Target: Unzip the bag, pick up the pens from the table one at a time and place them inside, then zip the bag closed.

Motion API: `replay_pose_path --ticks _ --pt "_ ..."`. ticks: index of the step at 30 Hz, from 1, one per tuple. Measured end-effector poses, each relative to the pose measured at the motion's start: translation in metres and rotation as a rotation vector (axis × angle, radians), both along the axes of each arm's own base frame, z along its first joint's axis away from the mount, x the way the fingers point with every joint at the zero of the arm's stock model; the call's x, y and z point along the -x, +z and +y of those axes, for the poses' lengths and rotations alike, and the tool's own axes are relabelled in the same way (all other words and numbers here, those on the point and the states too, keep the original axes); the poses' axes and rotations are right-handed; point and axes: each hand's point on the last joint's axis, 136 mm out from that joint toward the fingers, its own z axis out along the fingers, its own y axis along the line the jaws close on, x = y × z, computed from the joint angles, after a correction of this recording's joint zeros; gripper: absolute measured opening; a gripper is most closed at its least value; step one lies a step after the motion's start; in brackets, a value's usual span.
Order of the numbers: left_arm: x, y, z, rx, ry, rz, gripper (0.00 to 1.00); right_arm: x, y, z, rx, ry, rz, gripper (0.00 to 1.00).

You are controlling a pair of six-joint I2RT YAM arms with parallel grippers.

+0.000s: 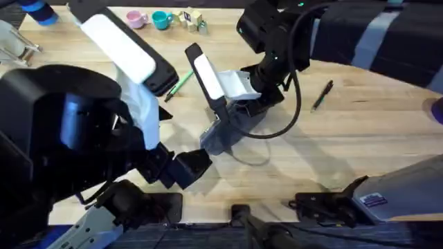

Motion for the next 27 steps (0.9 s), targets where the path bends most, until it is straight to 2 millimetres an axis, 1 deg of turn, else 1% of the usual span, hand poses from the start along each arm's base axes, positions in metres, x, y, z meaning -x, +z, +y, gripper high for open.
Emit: replay_pose_path --ticks 2,3,4,5,9,10,12,21,25,27 --pt "0.0 0.0 0.0 0.0 0.0 0.0 0.993 0.0001 0.0 0.0002 0.0 0.001 0.0 0.031" --pt "0.0 0.0 0.0 0.0 0.0 0.0 0.993 0.0002 0.0 0.0002 0.0 0.0 0.0 0.057" --pt "0.0 0.0 0.0 0.0 0.0 0.0 0.993 0.0003 0.0 0.0003 0.0 0.0 0.001 0.136" --pt "0.0 0.0 0.0 0.0 0.0 0.0 0.993 0.0003 0.0 0.0004 -0.001 0.002 0.001 0.264" --pt "0.0 0.0 0.0 0.0 0.0 0.0 0.993 -0.0001 0.0002 0.0013 -0.005 0.002 -0.001 0.847" --pt "0.0 0.0 0.0 0.0 0.0 0.0 0.993 -0.0004 0.0003 0.0016 -0.006 0.007 -0.003 0.959" --pt "0.0 0.0 0.0 0.0 0.0 0.0 0.993 0.0 0.0002 0.0014 -0.005 0.009 -0.002 0.993" --pt "0.0001 -0.0001 0.0 0.0 0.0 0.0 0.993 0.0001 0.0002 0.0013 -0.005 0.004 -0.001 0.998" --pt "-0.0012 -0.0002 0.0016 -0.007 0.008 -0.005 0.993 0.0002 0.0022 0.0012 -0.009 -0.039 0.004 0.997" --pt "-0.0027 -0.0004 0.0036 -0.016 0.017 -0.011 0.992 0.0013 0.0078 0.0003 -0.018 -0.08 0.001 0.997"
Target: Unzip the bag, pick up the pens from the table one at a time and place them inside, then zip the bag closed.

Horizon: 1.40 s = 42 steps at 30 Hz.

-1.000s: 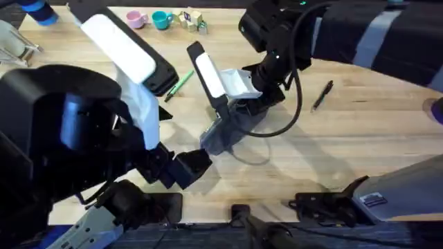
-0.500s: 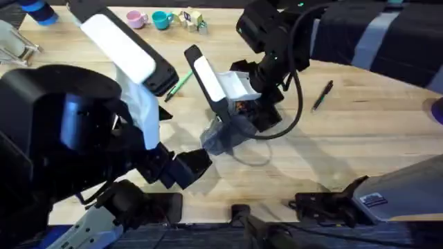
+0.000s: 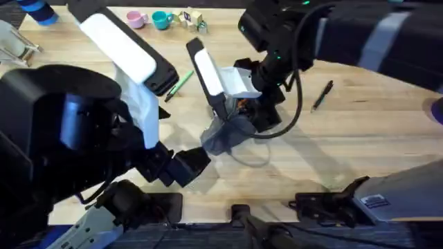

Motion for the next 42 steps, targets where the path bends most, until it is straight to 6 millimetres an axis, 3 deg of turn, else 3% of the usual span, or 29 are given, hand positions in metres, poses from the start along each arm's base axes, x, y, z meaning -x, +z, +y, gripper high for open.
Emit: replay_pose_path --ticks 8,14,21,22,23,25,34,42 --pt "-0.004 0.0 0.005 -0.022 0.024 -0.016 0.993 0.003 0.065 -0.006 -0.154 -0.344 -0.058 0.998" --pt "-0.005 0.0 0.006 -0.029 0.032 -0.021 0.993 -0.009 0.107 -0.048 -0.273 -0.84 -0.06 0.997" --pt "-0.005 0.0 0.006 -0.028 0.032 -0.023 0.993 -0.018 0.145 -0.099 -0.444 -1.29 -0.056 0.998" --pt "-0.008 0.003 0.004 -0.017 0.033 -0.039 0.993 -0.022 0.154 -0.121 -0.497 -1.434 -0.059 0.998" --pt "-0.013 0.009 0.001 0.004 0.033 -0.067 0.993 -0.023 0.155 -0.14 -0.509 -1.54 -0.054 0.997" --pt "-0.017 0.013 -0.001 0.017 0.034 -0.086 0.993 -0.019 0.151 -0.147 -0.488 -1.586 -0.038 0.997" --pt "-0.018 0.015 -0.002 0.021 0.036 -0.096 0.993 -0.011 0.143 -0.164 -0.428 -1.682 -0.038 0.997" --pt "-0.018 0.015 -0.002 0.021 0.036 -0.096 0.993 -0.02 0.14 -0.218 -0.426 -2.129 -0.169 0.997"
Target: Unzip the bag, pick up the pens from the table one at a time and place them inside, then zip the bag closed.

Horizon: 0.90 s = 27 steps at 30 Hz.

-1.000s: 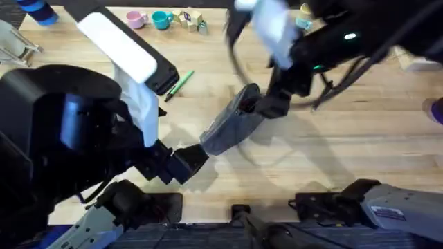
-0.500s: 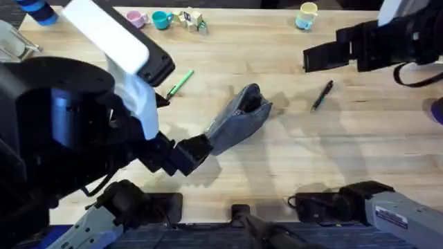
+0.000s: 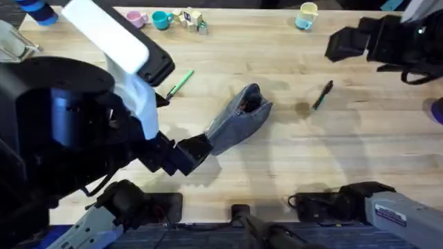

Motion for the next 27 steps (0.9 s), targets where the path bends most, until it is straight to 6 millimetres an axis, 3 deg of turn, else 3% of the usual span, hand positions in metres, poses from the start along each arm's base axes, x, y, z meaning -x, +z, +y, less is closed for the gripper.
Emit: replay_pose_path --ticks 4,10,12,22,27 --pt "0.0 0.0 0.0 0.0 0.0 0.0 0.993 -0.008 -0.002 -0.012 -0.009 -0.153 -0.024 0.997" --pt "0.0 0.0 0.0 0.0 0.0 0.0 0.993 -0.029 -0.021 -0.017 0.003 -0.239 0.001 0.997" --pt "0.0 0.0 0.0 0.0 0.0 0.0 0.993 -0.042 -0.036 -0.021 0.018 -0.267 0.027 0.997" --pt "0.0 0.0 0.0 0.0 0.0 0.0 0.993 -0.054 -0.082 -0.06 0.04 -0.391 0.153 0.995" --pt "0.0 0.0 0.0 0.0 0.0 0.0 0.994 -0.065 -0.109 -0.059 -0.015 -0.393 0.207 0.996"
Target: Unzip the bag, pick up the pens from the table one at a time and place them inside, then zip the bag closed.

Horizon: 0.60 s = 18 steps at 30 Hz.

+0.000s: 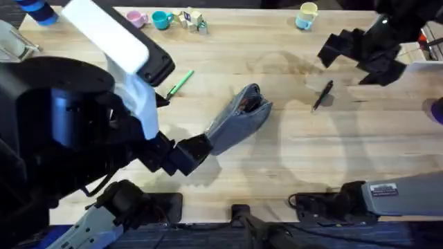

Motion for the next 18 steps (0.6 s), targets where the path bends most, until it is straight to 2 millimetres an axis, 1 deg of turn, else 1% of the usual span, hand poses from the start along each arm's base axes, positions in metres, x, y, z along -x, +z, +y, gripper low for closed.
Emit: replay_pose_path --ticks 6,8,15,18 --pt "0.0 0.0 0.0 -0.001 0.0 0.001 0.994 -0.012 -0.037 0.015 -0.089 0.034 0.058 0.996" --pt "0.001 -0.001 0.001 -0.004 0.0 0.006 0.994 -0.015 -0.045 0.019 -0.11 0.044 0.072 0.996" --pt "0.002 -0.002 0.001 -0.007 0.0 0.009 0.993 -0.018 -0.06 0.024 -0.139 0.059 0.095 0.995" --pt "0.002 -0.002 0.001 -0.007 0.0 0.009 0.993 -0.011 -0.071 0.024 -0.144 0.057 0.12 0.995"
